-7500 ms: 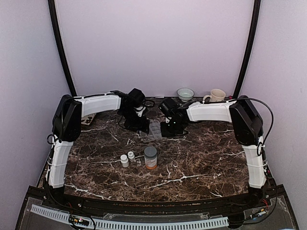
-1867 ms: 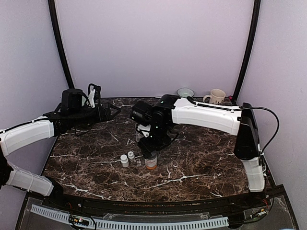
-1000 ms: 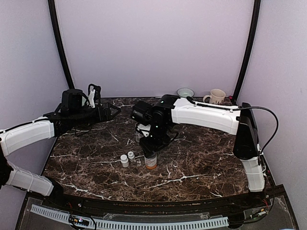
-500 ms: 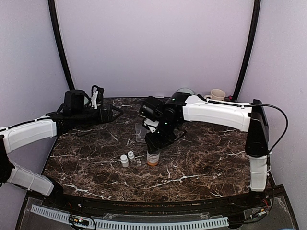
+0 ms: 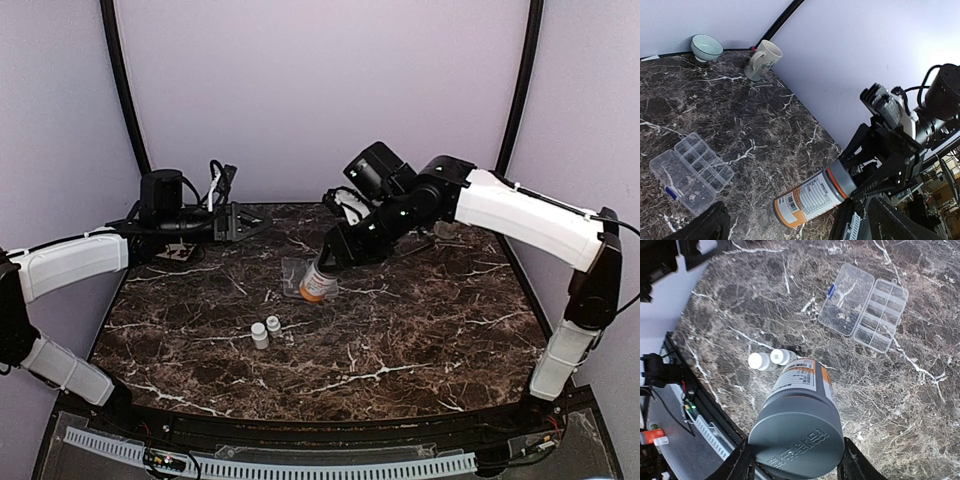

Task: Sort the pills into containers
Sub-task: Pick up the pill bottle from the center of the board, then pass from the right arm to the left

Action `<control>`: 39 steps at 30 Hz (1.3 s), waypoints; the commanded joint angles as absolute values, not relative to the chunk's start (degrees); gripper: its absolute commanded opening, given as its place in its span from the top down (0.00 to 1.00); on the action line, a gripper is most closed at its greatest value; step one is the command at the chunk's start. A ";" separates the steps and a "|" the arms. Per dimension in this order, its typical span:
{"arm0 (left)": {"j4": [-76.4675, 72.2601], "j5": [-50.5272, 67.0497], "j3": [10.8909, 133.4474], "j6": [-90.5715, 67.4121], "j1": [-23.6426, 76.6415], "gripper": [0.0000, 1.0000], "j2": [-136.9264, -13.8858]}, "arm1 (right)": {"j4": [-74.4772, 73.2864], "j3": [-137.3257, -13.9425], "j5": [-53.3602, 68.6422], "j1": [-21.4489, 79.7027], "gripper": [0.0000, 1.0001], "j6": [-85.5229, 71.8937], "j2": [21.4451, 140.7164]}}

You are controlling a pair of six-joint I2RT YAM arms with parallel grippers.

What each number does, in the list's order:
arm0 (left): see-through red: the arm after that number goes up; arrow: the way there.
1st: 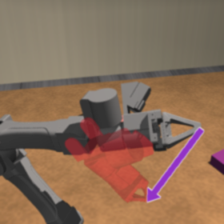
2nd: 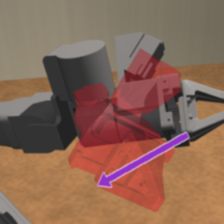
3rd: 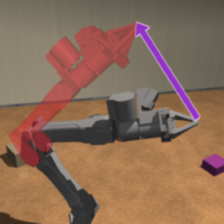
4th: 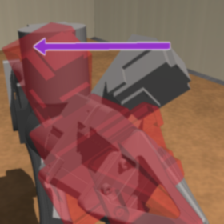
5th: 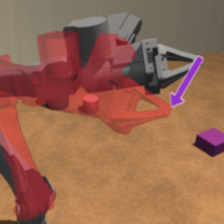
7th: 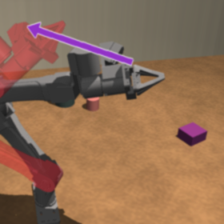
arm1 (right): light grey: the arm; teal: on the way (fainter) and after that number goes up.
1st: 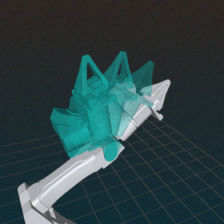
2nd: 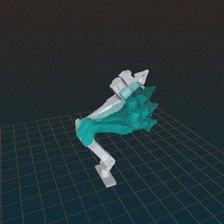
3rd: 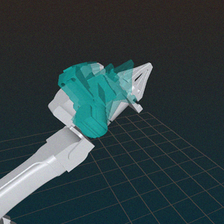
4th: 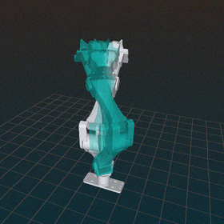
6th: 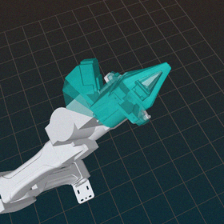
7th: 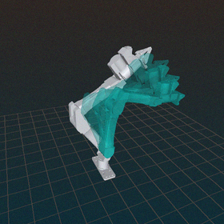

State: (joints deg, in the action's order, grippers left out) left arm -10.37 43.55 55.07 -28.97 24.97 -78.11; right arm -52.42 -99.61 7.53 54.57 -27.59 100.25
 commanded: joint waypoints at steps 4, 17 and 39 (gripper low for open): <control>-17.82 54.55 55.93 -33.10 24.87 0.01 -78.58 | -42.03 -94.44 16.89 49.96 0.61 -31.54 92.40; -26.94 63.51 57.63 -38.77 24.87 0.01 -83.19 | -27.73 -88.32 28.42 47.62 0.61 -38.70 86.46; -38.45 75.48 57.97 -48.51 27.46 0.01 -88.05 | -13.51 -84.64 38.70 45.55 0.61 -46.48 88.24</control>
State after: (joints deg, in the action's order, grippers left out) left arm -36.23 72.27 56.97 -47.51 26.89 -87.66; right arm -20.49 -84.79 35.88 45.98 -44.66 88.29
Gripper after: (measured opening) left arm 0.987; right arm 0.519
